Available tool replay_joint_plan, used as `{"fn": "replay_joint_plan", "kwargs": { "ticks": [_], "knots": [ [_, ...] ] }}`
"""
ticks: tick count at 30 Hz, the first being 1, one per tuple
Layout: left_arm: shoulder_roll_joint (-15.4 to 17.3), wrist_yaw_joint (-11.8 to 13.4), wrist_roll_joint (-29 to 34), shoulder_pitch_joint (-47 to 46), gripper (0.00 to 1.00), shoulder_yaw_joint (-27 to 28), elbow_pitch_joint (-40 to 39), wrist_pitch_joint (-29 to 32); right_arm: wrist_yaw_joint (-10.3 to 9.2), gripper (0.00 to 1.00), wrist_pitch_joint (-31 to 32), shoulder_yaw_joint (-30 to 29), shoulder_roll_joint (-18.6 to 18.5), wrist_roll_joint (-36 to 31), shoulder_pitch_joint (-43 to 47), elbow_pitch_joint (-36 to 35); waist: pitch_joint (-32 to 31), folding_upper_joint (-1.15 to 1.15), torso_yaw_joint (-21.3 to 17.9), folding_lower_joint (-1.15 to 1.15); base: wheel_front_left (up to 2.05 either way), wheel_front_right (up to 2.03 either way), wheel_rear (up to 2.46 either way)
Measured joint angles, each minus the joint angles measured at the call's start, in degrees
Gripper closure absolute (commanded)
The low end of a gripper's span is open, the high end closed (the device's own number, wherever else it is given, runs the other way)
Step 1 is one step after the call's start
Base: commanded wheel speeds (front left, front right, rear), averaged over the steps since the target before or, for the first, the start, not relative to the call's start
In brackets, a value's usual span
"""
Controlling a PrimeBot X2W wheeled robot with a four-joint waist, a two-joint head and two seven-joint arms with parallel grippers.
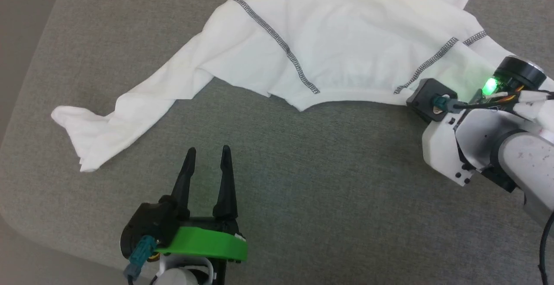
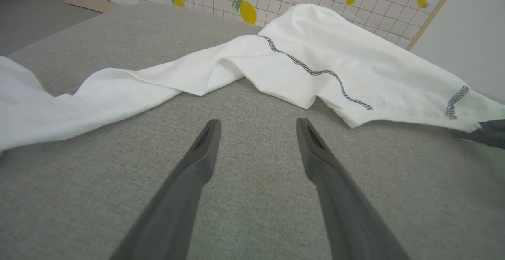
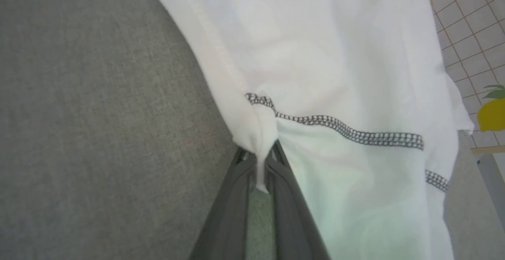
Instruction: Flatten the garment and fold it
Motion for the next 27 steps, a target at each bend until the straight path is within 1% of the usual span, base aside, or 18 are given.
{"fn": "replay_joint_plan", "kwargs": {
  "ticks": [3,5,7,11,14,17,20,22,23,24,25,27],
  "knots": [
    [-0.1,0.0,0.1,0.0,0.0,0.4,0.3,0.0,0.0,1.0,-1.3,-2.7,-0.5,1.6,1.3,-1.6,-0.7,0.0,-1.0,0.0,0.0,0.0,0.0],
    [-0.1,0.0,0.3,0.1,0.0,0.8,0.4,0.0,0.0,1.0,-1.5,-4.7,-1.5,2.1,2.9,-3.9,-1.4,0.0,-1.9,0.0,0.0,0.0,0.0],
    [-0.1,-0.1,0.3,0.3,0.0,1.0,0.6,0.0,0.0,1.0,-1.3,-8.0,-3.0,3.2,6.2,-6.8,-2.3,0.0,-2.9,0.0,0.0,0.0,0.0],
    [-0.1,-0.5,0.4,1.3,0.0,1.6,0.8,0.0,0.0,1.0,1.3,-15.9,-5.9,5.1,15.9,-13.1,-4.0,0.0,-4.8,0.0,0.0,0.0,0.0],
    [-0.1,-0.8,0.5,1.9,0.0,1.7,1.1,0.0,0.0,1.0,4.0,-22.3,-6.7,5.4,25.5,-17.5,-5.3,0.0,-6.1,0.0,0.0,0.0,0.0],
    [-0.1,-1.0,0.7,2.6,0.0,1.7,1.5,0.0,0.0,1.0,7.0,-28.2,-5.8,5.9,35.9,-21.2,-6.7,0.0,-7.2,0.0,0.0,0.0,0.0],
    [0.0,-1.1,0.7,3.1,0.0,1.7,2.0,0.0,0.0,1.0,8.4,-32.7,-2.6,5.4,44.5,-23.6,-7.9,0.0,-8.1,0.0,0.0,0.0,0.0],
    [0.2,-1.5,0.7,3.3,0.0,1.6,2.3,0.0,0.0,1.0,8.3,-34.1,-0.6,3.4,48.1,-24.4,-8.7,0.0,-8.6,0.0,0.0,0.0,0.0],
    [0.3,-1.5,0.7,3.4,0.0,1.6,2.4,0.0,0.0,0.78,7.8,-35.0,0.7,2.9,48.9,-24.3,-9.0,0.0,-8.8,0.0,0.0,0.0,0.0],
    [0.5,-1.6,0.7,3.4,0.0,1.5,2.5,0.1,0.0,0.11,6.8,-35.4,1.8,1.4,49.4,-24.3,-9.4,0.0,-9.1,0.0,0.0,0.0,0.0],
    [0.6,-1.6,0.7,3.4,0.0,1.5,2.5,0.3,0.0,0.0,5.7,-35.5,2.4,-0.2,49.6,-24.2,-9.8,0.0,-9.3,0.0,0.0,0.0,0.0],
    [0.8,-1.9,0.7,3.4,0.0,1.4,2.7,0.5,0.0,0.0,3.2,-36.8,4.6,-1.8,49.6,-23.8,-10.5,0.0,-9.6,0.0,0.0,0.0,0.0]
  ]
}}
